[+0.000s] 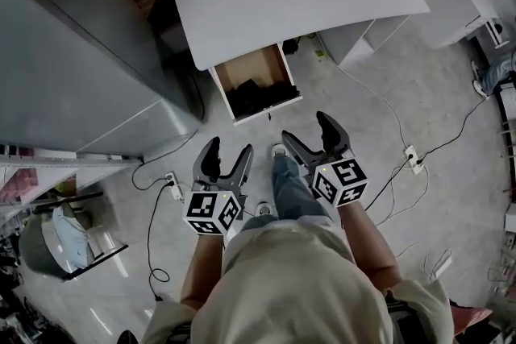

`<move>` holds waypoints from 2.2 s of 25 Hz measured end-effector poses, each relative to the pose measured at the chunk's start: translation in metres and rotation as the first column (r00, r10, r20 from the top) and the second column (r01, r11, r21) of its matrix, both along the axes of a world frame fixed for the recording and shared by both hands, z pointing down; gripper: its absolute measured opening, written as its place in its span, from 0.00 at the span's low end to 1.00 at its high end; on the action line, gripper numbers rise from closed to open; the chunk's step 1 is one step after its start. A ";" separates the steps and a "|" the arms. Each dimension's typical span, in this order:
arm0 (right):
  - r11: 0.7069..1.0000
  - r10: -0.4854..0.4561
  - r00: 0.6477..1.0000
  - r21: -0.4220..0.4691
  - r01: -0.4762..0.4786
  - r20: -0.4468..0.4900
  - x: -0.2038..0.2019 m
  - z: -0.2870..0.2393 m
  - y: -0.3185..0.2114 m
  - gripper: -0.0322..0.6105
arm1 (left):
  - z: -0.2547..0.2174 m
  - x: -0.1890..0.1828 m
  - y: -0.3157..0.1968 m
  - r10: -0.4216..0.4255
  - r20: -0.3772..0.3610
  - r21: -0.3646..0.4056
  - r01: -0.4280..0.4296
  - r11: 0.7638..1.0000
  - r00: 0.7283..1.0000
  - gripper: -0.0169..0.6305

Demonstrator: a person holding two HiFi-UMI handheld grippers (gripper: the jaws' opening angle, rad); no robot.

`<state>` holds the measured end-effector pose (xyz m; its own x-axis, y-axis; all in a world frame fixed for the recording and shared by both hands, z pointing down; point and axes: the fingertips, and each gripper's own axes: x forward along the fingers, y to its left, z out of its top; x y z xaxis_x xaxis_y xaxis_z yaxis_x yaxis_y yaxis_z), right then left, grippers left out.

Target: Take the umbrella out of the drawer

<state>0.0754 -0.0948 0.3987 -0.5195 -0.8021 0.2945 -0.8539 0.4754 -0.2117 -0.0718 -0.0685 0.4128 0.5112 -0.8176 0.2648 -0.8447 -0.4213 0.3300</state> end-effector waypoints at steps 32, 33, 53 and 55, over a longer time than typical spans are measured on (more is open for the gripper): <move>0.724 -0.680 0.632 -0.483 0.493 -0.372 -0.035 0.317 -0.191 0.65 | 0.127 -0.001 -0.143 -0.222 -0.004 -0.221 0.215 0.951 0.975 0.52; 0.703 -0.702 0.605 -0.501 0.505 -0.375 -0.037 0.326 -0.192 0.65 | 0.130 -0.001 -0.144 -0.225 -0.006 -0.231 0.218 0.948 0.974 0.52; 0.162 -0.958 -0.103 -0.801 0.576 -0.268 -0.061 0.438 -0.175 0.53 | 0.187 -0.021 -0.142 -0.303 0.017 -0.323 0.292 0.900 0.953 0.52; 0.099 -0.975 -0.111 -0.827 0.554 -0.191 -0.064 0.436 -0.173 0.51 | 0.190 -0.022 -0.141 -0.306 0.016 -0.328 0.294 0.898 0.952 0.52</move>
